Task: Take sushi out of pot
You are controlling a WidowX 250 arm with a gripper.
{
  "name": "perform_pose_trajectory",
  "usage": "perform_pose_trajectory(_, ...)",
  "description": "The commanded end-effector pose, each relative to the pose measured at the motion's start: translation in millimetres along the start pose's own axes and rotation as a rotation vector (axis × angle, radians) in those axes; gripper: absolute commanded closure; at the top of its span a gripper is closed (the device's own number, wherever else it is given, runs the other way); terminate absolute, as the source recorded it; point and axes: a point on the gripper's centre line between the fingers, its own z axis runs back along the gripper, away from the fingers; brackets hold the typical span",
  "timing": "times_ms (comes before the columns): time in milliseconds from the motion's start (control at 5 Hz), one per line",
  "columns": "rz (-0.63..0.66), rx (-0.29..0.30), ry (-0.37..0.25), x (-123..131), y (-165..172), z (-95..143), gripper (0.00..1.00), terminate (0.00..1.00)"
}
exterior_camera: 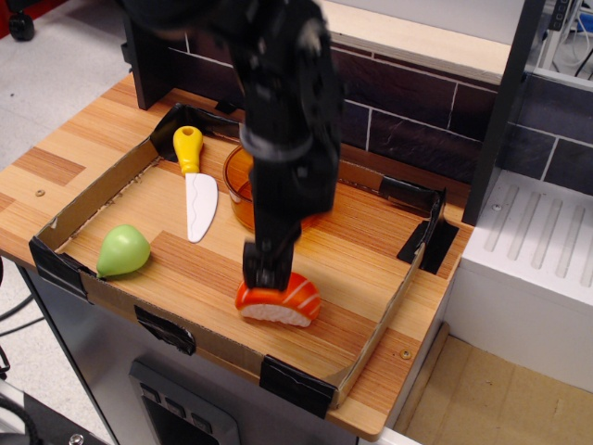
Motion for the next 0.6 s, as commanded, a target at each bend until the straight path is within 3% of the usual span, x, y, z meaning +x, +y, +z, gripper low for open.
perform_pose_trajectory(0, 0.157, 0.038, -0.062, -20.6, 35.7, 69.5, 0.0, 0.0)
perform_pose_trajectory(200, 0.157, 0.038, -0.062, -20.6, 35.7, 69.5, 0.0, 0.0)
perform_pose_trajectory(400, 0.157, 0.038, -0.062, -20.6, 35.7, 69.5, 0.0, 1.0)
